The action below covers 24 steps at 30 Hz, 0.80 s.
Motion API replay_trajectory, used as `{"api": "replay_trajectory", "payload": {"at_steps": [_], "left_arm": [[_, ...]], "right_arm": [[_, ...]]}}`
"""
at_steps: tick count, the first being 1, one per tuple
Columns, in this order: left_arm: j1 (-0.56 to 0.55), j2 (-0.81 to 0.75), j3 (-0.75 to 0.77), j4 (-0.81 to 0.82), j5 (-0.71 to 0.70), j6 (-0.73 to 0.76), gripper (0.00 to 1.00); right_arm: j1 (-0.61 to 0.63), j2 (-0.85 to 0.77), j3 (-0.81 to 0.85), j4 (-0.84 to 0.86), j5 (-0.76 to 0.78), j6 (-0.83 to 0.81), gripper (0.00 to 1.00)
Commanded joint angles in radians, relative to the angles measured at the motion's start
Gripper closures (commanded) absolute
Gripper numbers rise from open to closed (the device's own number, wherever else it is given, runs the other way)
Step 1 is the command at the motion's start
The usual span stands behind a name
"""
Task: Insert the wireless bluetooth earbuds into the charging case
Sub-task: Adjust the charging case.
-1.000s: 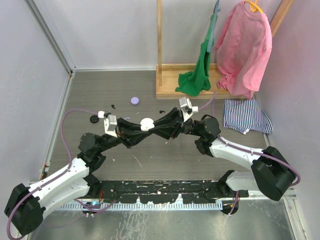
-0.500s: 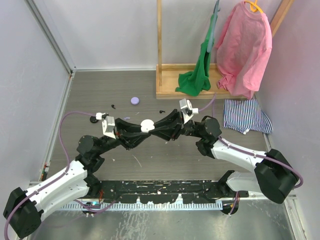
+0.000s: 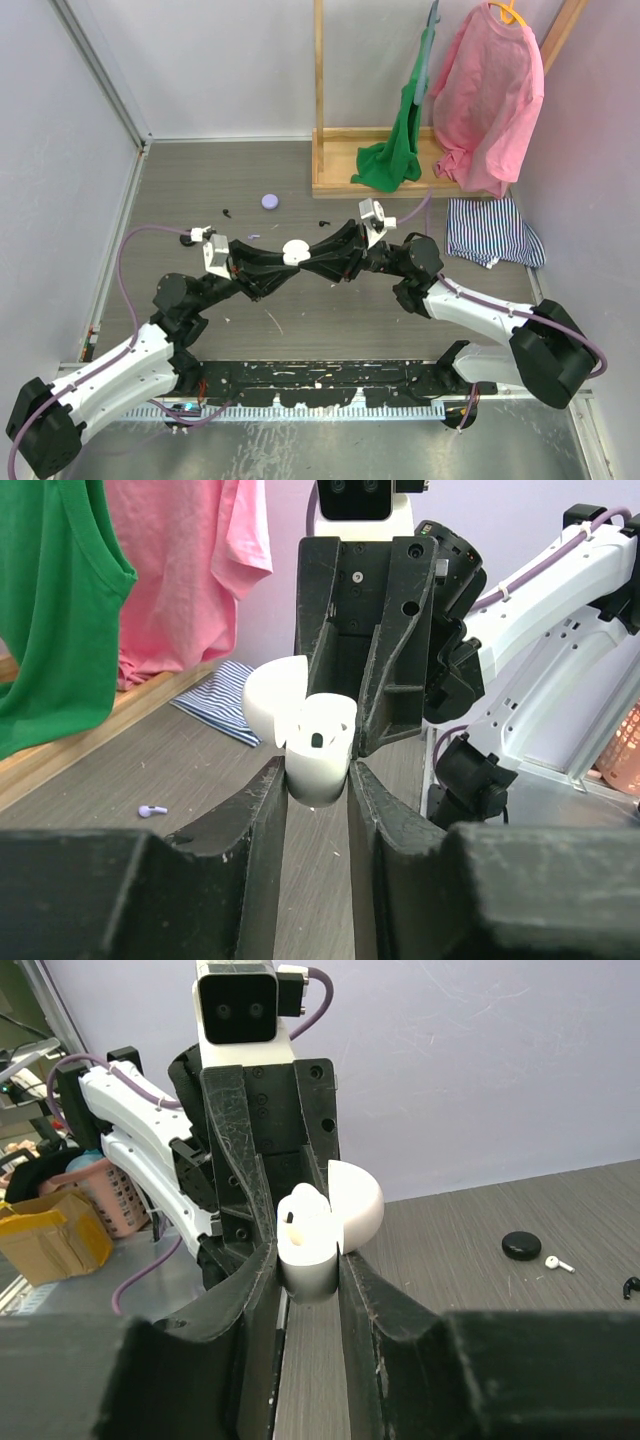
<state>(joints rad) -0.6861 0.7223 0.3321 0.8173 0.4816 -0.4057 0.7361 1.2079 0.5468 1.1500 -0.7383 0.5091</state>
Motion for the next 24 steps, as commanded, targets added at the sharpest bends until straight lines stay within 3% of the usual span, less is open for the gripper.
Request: {"api": "replay_trajectory", "payload": {"at_steps": [1, 9, 16, 24], "left_arm": [[0.007, -0.031, 0.001, 0.043, -0.054, 0.005, 0.75], [0.008, -0.014, 0.012, 0.037, -0.041, 0.003, 0.95], [0.008, 0.013, 0.027, 0.056, -0.021, -0.013, 0.97], [0.008, 0.05, 0.034, 0.115, 0.0, -0.042, 0.98]], "right_arm": [[-0.003, -0.039, -0.005, 0.029, -0.012, -0.017, 0.99], [-0.003, -0.013, 0.003, 0.043, -0.051, 0.005, 0.82], [-0.002, 0.007, 0.007, 0.065, -0.077, 0.029, 0.71], [0.002, 0.048, 0.017, 0.111, -0.1, 0.075, 0.65]]}}
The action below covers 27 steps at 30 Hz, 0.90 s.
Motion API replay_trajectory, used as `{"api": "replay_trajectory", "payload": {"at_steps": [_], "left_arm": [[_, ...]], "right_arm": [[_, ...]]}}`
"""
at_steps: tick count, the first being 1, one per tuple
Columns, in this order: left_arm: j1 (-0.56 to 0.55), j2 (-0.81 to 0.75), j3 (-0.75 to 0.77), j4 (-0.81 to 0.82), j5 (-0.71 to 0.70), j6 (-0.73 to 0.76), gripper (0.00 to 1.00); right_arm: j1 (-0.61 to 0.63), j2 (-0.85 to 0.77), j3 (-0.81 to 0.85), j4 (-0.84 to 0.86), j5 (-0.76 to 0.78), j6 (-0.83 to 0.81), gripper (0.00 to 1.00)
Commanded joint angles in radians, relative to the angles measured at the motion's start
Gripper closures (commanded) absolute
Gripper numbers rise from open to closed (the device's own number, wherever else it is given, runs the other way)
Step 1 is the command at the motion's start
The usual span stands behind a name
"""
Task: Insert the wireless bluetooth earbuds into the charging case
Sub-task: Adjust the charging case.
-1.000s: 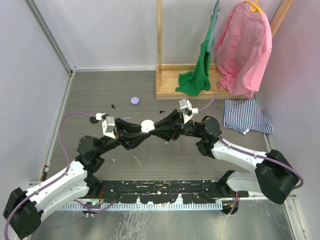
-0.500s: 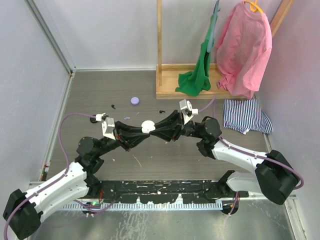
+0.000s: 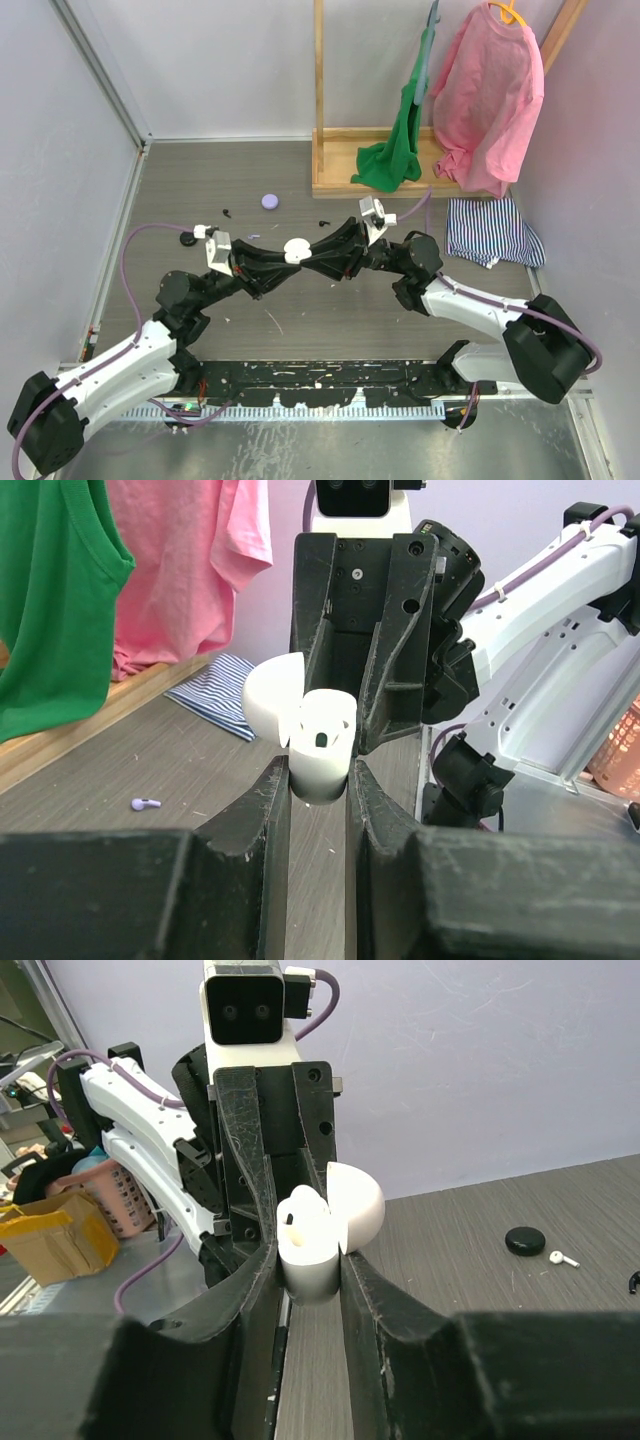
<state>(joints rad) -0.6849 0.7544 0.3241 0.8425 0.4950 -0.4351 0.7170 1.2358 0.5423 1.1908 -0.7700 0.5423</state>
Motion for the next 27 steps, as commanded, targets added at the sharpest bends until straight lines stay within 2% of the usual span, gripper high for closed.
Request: {"api": "replay_trajectory", "payload": {"at_steps": [1, 9, 11, 13, 15, 27], "left_arm": [[0.006, 0.021, 0.041, 0.096, -0.012, -0.014, 0.98], [0.006, 0.02, 0.046, 0.104, -0.006, -0.016, 0.98], [0.005, 0.025, 0.048, 0.104, 0.003, -0.017, 0.98], [0.007, 0.029, 0.046, 0.103, 0.005, -0.017, 0.97], [0.006, 0.027, 0.044, 0.096, 0.003, -0.014, 0.94], [0.006, -0.082, 0.027, -0.176, -0.077, 0.057, 0.68]], "right_arm": [[0.021, 0.025, 0.023, 0.076, -0.07, 0.048, 0.64], [0.026, 0.037, 0.027, 0.091, -0.091, 0.063, 0.63], [0.027, 0.038, 0.03, 0.09, -0.099, 0.064, 0.69], [0.027, 0.038, 0.03, 0.092, -0.101, 0.065, 0.79], [0.027, 0.035, 0.029, 0.094, -0.103, 0.062, 0.86], [0.022, -0.094, -0.02, -0.048, -0.03, -0.137, 0.98]]}}
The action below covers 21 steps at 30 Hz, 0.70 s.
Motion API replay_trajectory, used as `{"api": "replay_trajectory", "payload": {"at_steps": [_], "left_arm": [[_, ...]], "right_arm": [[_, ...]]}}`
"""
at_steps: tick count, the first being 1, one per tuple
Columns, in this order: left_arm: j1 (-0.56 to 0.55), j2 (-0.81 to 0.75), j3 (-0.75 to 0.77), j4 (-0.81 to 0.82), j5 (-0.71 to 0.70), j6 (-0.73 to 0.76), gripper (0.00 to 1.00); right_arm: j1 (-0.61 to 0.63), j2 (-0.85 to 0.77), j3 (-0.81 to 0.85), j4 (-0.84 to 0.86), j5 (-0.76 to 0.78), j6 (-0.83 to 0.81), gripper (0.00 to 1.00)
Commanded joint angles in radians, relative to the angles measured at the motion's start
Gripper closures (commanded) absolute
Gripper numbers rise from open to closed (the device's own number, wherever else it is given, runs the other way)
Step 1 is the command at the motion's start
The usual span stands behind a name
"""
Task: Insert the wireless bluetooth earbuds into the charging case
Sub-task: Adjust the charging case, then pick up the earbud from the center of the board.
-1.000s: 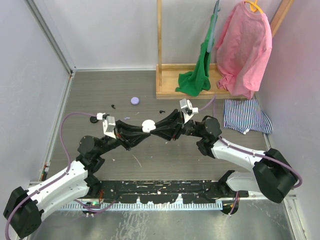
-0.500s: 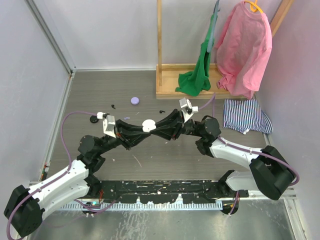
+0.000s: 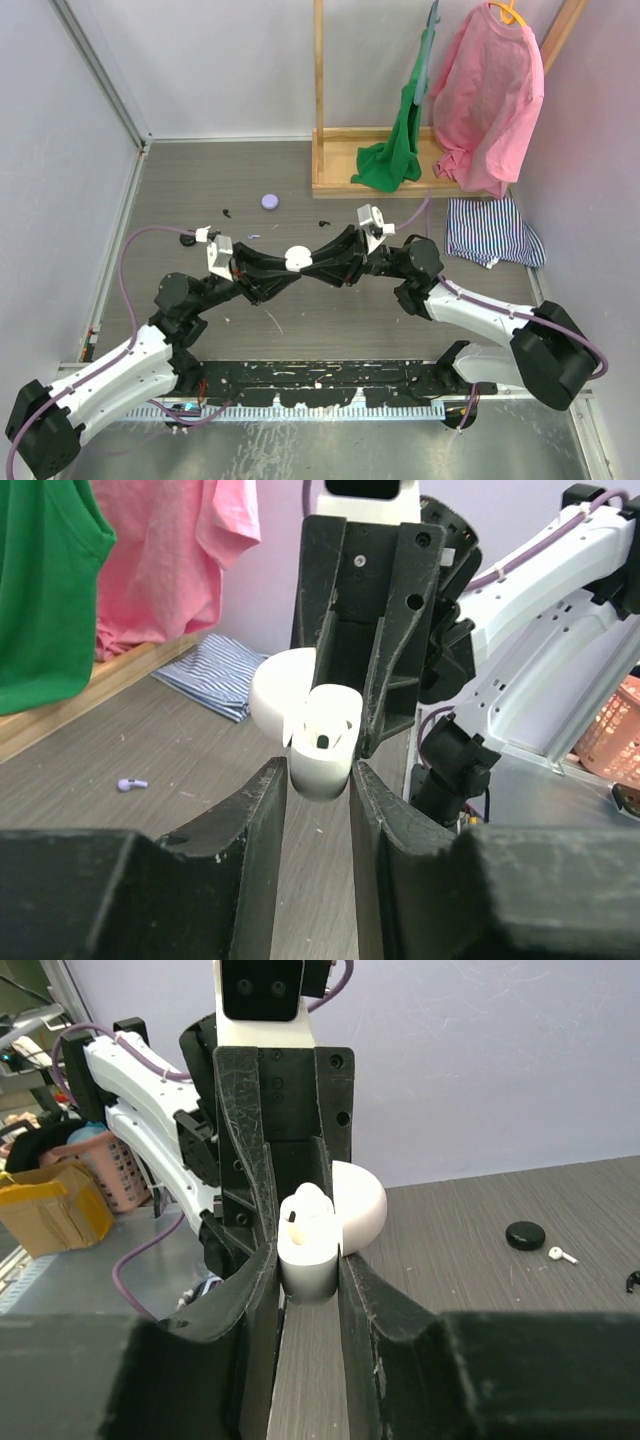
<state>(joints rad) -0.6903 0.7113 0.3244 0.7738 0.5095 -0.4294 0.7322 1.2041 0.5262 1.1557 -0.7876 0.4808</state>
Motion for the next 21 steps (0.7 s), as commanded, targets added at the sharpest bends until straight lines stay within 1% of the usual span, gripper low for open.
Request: {"api": "replay_trajectory", "payload": {"at_steps": [1, 7, 8, 12, 14, 15, 16, 21], "left_arm": [[0.011, -0.052, 0.024, -0.135, -0.096, 0.053, 0.67], [0.012, -0.132, 0.028, -0.322, -0.144, 0.056, 0.6], [0.01, -0.149, 0.03, -0.356, -0.159, 0.055, 0.56], [0.011, -0.202, 0.065, -0.539, -0.25, 0.048, 0.54], [0.011, -0.221, 0.091, -0.631, -0.289, 0.044, 0.49], [0.012, -0.229, 0.104, -0.67, -0.304, 0.044, 0.43], [0.012, -0.234, 0.116, -0.711, -0.321, 0.044, 0.42], [0.011, -0.234, 0.192, -0.903, -0.433, 0.043, 0.38]], "right_arm": [[0.006, -0.072, -0.009, -0.02, -0.008, -0.094, 0.99], [0.004, -0.142, -0.055, -0.04, 0.038, -0.194, 0.99], [0.004, -0.15, -0.063, -0.043, 0.044, -0.21, 0.99], [0.003, -0.178, -0.093, -0.071, 0.076, -0.271, 0.99], [0.003, -0.187, -0.109, -0.08, 0.093, -0.297, 0.99], [0.004, -0.19, -0.119, -0.08, 0.101, -0.311, 0.99], [0.003, -0.195, -0.131, -0.081, 0.11, -0.324, 0.99], [0.003, -0.202, -0.193, -0.043, 0.155, -0.371, 0.99]]}}
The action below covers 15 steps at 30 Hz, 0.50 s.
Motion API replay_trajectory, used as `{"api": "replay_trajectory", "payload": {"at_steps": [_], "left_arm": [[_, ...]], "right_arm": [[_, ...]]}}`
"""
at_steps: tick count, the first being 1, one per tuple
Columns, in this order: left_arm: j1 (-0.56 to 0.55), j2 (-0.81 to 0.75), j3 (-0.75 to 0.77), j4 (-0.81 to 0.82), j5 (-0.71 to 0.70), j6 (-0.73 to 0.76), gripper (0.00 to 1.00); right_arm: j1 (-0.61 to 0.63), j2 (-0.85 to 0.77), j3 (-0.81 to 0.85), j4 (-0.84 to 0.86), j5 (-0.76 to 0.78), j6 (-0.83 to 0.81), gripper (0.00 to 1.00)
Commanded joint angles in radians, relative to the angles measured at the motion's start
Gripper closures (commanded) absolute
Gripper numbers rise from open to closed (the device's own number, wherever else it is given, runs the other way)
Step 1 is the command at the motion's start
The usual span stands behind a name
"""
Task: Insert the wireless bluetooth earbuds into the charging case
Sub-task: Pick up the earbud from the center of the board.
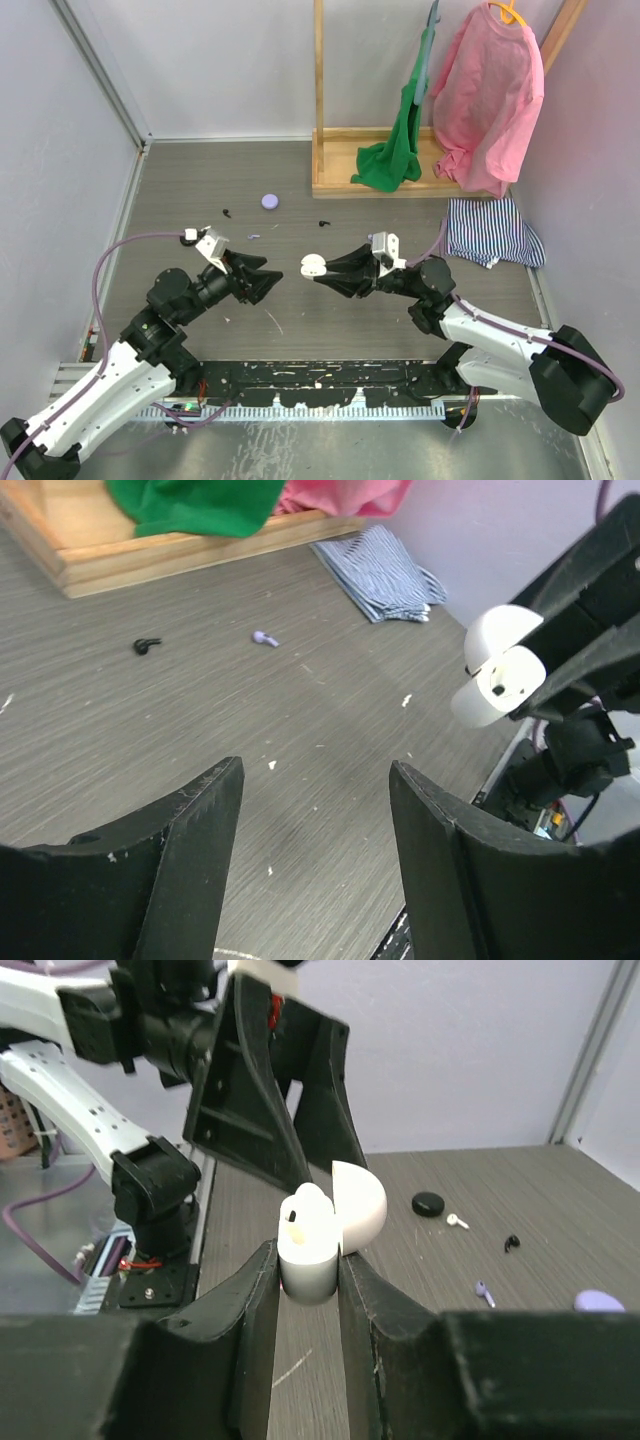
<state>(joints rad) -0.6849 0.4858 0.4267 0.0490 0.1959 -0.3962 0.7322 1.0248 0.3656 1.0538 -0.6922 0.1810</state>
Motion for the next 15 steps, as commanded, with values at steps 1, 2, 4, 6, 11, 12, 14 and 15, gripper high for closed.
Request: {"api": "replay_trajectory", "payload": {"at_steps": [1, 2, 4, 6, 11, 12, 14, 15], "left_arm": [[0.007, -0.003, 0.106, -0.21, -0.136, 0.012, 0.37], [0.006, 0.005, 0.12, -0.245, -0.153, 0.016, 0.33], [0.007, 0.03, 0.149, -0.282, -0.181, 0.021, 0.3], [0.006, 0.064, 0.178, -0.308, -0.196, 0.028, 0.29], [0.006, 0.186, 0.256, -0.386, -0.275, 0.013, 0.27], [0.006, 0.214, 0.272, -0.398, -0.29, 0.011, 0.23], [0.007, 0.274, 0.305, -0.421, -0.327, 0.01, 0.17], [0.007, 0.303, 0.325, -0.432, -0.346, 0.009, 0.14]], "right_arm": [[0.004, -0.023, -0.047, 0.072, 0.071, -0.075, 0.99], [0.002, -0.022, -0.066, 0.085, 0.079, -0.082, 0.99], [0.003, -0.019, -0.094, 0.112, 0.098, -0.098, 0.99], [0.003, -0.016, -0.123, 0.141, 0.119, -0.114, 0.99], [0.004, 0.0, -0.171, 0.185, 0.166, -0.147, 0.99], [0.003, 0.004, -0.175, 0.194, 0.172, -0.148, 0.99], [0.004, 0.014, -0.183, 0.218, 0.179, -0.146, 0.99], [0.004, 0.018, -0.185, 0.227, 0.186, -0.145, 0.99]]}}
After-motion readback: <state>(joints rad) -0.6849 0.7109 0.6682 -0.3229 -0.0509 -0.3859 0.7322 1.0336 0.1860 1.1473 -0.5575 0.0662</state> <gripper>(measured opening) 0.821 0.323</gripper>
